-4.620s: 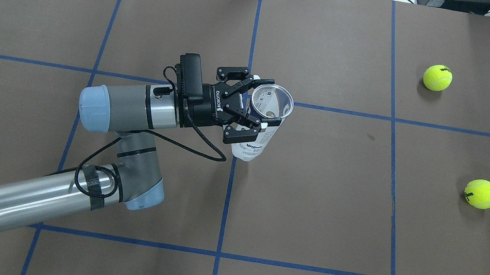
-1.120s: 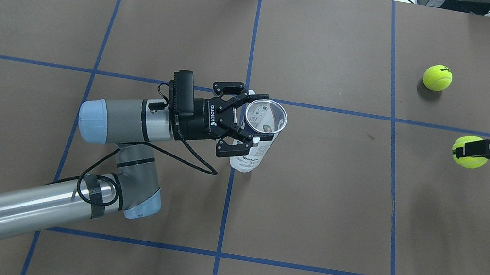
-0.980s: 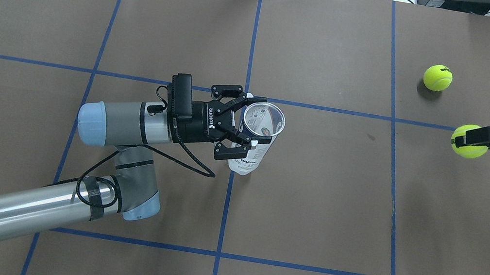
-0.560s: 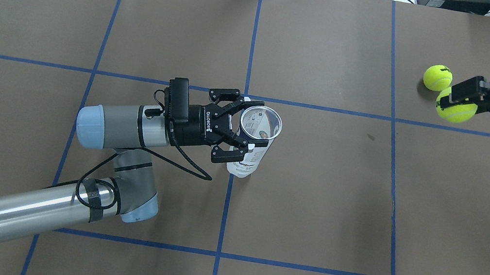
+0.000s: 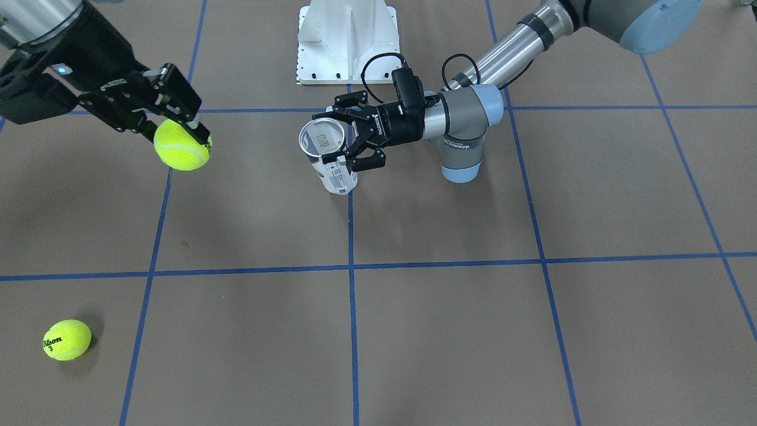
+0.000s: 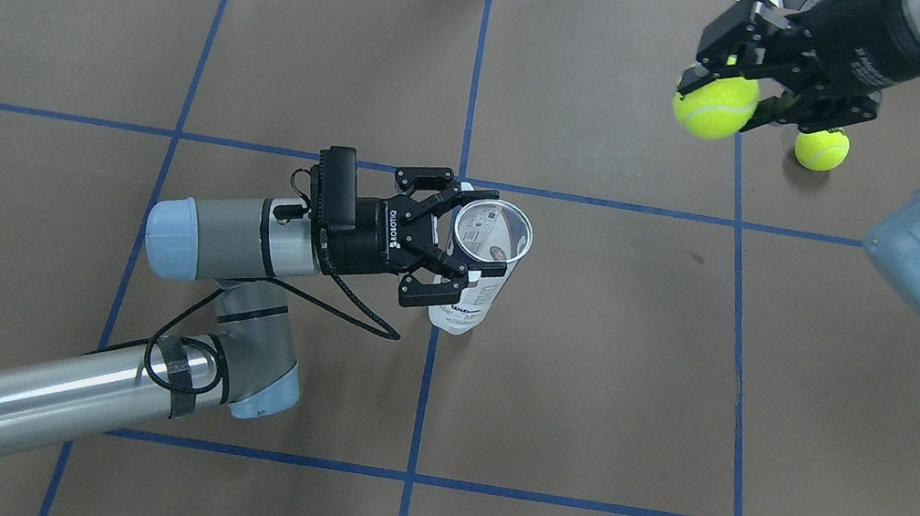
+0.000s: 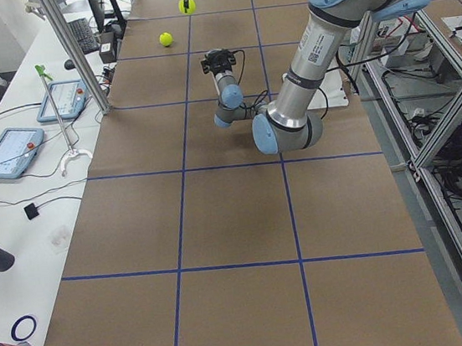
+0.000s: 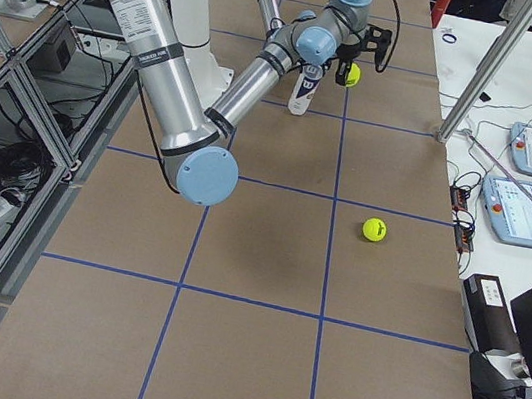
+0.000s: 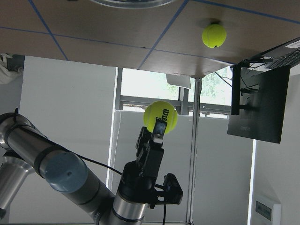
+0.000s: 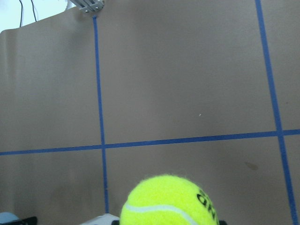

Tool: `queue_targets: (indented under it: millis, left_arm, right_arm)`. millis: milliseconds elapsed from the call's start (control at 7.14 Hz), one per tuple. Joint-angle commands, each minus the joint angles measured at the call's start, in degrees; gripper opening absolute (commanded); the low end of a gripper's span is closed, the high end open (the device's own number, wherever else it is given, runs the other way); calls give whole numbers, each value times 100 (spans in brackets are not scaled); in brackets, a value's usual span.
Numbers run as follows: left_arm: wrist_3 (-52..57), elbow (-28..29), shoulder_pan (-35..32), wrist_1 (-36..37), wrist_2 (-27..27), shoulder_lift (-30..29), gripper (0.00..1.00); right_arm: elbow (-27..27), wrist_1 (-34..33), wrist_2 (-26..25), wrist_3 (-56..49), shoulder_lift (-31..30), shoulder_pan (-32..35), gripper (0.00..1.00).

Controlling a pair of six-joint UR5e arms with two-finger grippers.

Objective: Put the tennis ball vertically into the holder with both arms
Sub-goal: 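Carry the ball with the right gripper over the can's opening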

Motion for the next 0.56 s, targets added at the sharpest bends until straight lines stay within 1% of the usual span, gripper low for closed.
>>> queue_targets:
  millis: [0,140,280,420]
  left_arm:
    - [-7,0,-4,-4,3,-21,78]
    - [-15,0,5,-4,3,-30,78]
    - [-15,0,5,-4,3,-39,78]
    - [-15,0,5,-4,3,-39,78]
  right_arm:
    - [-38,-253,-1077,921,670,-985,0]
    - [-38,-542,-1387,1071,908,-1303,0]
    - [-38,-588,-1729,1264,937,-1585,5]
    - [-47,-606,-2055,1283,919,-1866,13]
